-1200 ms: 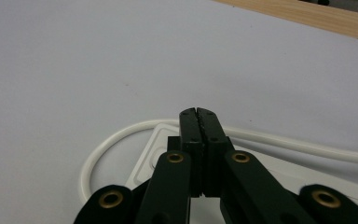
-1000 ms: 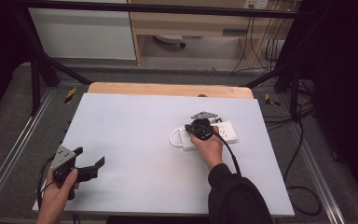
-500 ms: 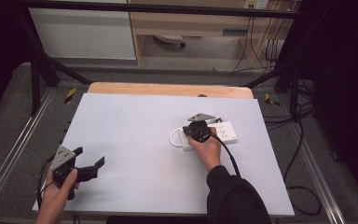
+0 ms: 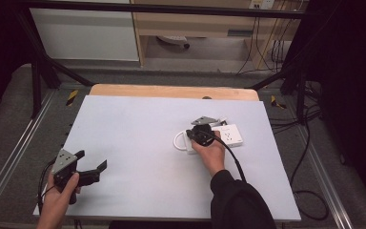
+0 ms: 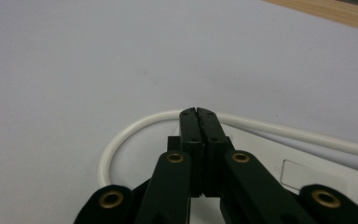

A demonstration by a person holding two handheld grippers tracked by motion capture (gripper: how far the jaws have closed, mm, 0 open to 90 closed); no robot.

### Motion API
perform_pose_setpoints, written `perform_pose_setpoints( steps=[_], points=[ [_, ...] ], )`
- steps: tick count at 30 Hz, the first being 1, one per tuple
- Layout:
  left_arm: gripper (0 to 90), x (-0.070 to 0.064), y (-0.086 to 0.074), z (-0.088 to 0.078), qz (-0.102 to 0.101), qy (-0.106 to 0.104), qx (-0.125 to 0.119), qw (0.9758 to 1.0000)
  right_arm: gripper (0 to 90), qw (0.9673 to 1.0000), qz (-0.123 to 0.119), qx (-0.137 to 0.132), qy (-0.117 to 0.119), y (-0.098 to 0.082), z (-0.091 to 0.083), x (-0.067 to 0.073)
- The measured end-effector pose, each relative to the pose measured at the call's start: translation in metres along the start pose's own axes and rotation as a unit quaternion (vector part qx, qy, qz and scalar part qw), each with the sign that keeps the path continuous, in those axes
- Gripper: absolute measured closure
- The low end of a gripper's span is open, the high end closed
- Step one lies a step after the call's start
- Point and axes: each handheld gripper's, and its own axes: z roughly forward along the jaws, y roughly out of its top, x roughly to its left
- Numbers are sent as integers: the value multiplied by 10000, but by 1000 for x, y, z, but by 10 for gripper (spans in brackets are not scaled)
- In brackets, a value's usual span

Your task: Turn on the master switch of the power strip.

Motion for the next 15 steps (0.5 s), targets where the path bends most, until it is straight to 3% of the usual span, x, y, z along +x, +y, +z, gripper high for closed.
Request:
perform_pose_setpoints(
  steps=[15],
  points=[
    [54, 0, 0, 0, 11, -4, 6, 10000, 900, 9999, 12, -104, -31, -4, 0, 2]
  ],
)
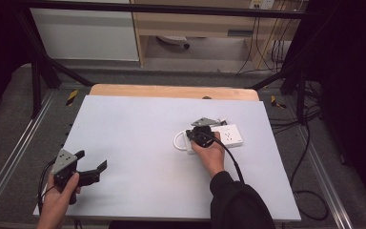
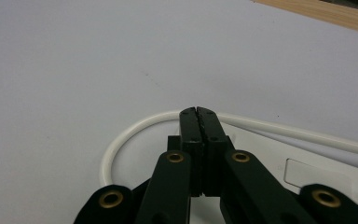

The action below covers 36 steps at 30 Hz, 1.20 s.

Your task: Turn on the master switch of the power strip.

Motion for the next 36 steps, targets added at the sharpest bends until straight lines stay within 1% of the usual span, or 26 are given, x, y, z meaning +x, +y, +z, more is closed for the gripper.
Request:
perform_pose_setpoints(
  steps=[16, 33, 36],
  points=[
    [54, 0, 0, 0, -5, 8, 9, 10000, 900, 10000, -2, -20, 16, -2, 1, 1],
    [54, 0, 0, 0, 0, 9, 16, 10000, 900, 10000, 43, -41, -39, -3, 1, 1],
    [54, 0, 0, 0, 5, 16, 18, 10000, 900, 10000, 15, -61, -55, -3, 1, 1]
  ],
)
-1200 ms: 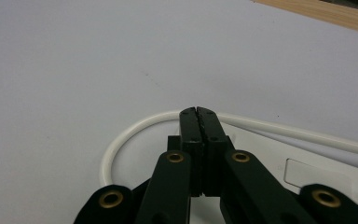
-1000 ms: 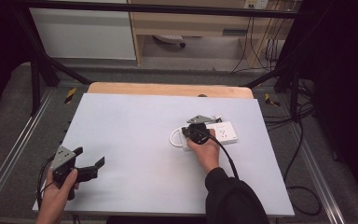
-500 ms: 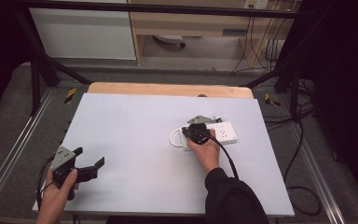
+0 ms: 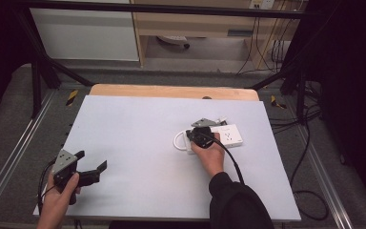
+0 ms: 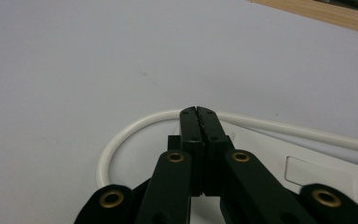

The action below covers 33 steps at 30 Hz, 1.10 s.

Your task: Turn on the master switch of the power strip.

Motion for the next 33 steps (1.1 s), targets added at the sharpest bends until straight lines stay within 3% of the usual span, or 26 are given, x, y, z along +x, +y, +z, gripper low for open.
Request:
perform_pose_setpoints(
  steps=[26, 33],
  points=[
    [54, -1, 0, 0, 20, -5, 10, 10000, 900, 9999, -65, 19, -114, -1, 0, 3],
    [54, -1, 0, 0, 21, -1, 13, 10000, 900, 9999, -80, 94, -53, 1, -1, 3]
  ],
)
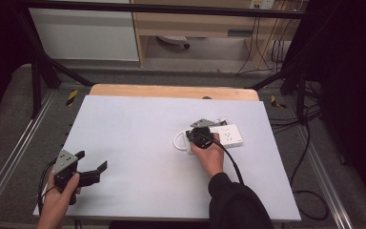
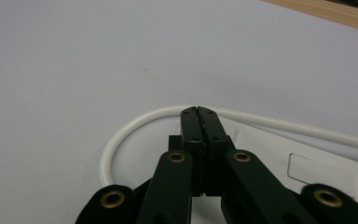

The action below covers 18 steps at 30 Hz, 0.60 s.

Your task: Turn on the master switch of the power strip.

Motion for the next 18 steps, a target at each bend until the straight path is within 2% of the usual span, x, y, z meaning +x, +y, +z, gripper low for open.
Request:
perform_pose_setpoints(
  steps=[18],
  points=[
    [54, 0, 0, 0, 1, 0, 0, 10000, 900, 9999, 111, -5, 25, 0, 0, -1]
  ],
)
